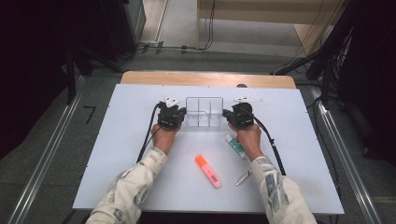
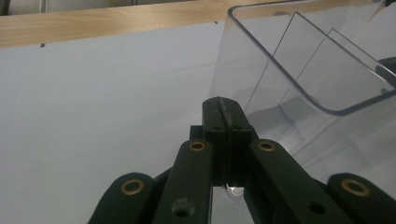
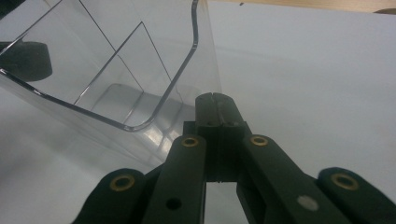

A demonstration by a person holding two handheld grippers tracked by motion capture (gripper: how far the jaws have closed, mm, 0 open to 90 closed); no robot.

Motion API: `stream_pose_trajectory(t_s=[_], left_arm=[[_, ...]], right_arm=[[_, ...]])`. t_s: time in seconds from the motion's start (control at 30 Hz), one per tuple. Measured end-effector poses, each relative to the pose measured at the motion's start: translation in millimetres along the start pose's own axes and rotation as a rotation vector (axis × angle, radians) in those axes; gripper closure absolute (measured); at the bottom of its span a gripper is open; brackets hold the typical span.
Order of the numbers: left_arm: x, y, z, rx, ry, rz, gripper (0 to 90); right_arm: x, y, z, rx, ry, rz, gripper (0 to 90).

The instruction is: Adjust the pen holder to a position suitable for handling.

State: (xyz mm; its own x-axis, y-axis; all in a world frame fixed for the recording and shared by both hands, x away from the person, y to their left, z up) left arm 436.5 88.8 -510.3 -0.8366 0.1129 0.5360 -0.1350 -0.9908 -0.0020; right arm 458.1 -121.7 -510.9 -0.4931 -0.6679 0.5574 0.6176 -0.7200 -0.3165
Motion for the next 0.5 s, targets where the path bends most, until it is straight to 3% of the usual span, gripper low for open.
stream_pose_trajectory(t_s=[0.17, 0.5], left_arm=[[0.6, -6.9, -0.3, 0.006, -0.003, 0.014, 90.0], [-0.1, -0.2, 0.0, 0.009, -0.005, -0.006, 90.0]], right_arm=[[-4.5, -8.0, -0.1, -0.007, 0.007, 0.008, 88.0], [-1.0, -4.4, -0.6, -0.021, 0.007, -0.004, 88.0]])
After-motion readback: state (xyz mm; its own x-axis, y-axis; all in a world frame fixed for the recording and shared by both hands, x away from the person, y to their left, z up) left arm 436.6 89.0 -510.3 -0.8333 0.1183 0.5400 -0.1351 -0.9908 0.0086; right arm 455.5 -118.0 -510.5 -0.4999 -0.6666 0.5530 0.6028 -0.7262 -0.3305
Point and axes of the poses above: each handheld gripper's, and its own axes: x roughly backward along the jaws, z roughly out of its top, y roughly to its right, the point moved 6 cm from there along -x, roughly forward along the jaws, and after that the axes turned 13 degrees about z, right-handed, at the moved point
